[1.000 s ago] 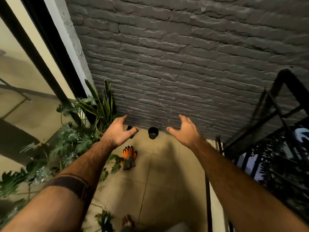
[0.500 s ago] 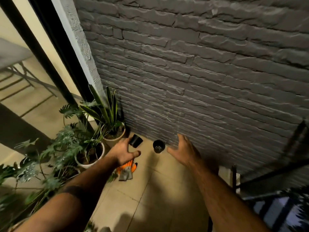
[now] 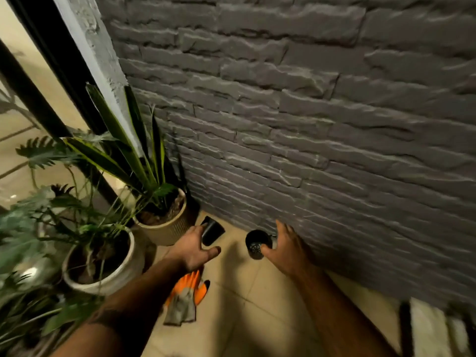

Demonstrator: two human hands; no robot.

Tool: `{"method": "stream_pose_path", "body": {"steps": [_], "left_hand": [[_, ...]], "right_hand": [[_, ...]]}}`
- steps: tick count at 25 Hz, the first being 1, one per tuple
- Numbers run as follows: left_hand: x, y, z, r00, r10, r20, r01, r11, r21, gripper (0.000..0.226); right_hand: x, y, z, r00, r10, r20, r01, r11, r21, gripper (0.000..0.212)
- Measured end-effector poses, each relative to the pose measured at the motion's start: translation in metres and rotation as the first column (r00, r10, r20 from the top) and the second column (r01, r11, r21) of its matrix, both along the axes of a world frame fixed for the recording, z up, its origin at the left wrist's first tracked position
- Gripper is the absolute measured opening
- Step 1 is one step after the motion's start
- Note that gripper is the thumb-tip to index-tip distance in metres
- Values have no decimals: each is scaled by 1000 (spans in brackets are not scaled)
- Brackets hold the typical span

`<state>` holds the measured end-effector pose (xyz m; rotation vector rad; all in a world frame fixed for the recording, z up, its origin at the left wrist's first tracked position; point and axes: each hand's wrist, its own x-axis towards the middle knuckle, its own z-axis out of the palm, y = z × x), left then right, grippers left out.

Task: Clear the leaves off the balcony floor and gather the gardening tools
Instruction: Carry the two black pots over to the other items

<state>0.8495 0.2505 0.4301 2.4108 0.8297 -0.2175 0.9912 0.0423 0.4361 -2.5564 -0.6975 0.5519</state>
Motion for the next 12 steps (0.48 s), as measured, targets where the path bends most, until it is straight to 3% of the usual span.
{"method": "stream_pose_path", "body": {"steps": [6, 12], "left_hand": [[54, 66, -189, 999, -37, -6, 38, 997, 69, 89], [100, 128, -307, 996, -93, 3, 91, 982, 168, 93]], "right_hand": [[45, 46, -184, 997, 42, 65, -37, 996, -81, 84], [75, 81, -309, 989, 82, 127, -66, 990, -123, 84]]}}
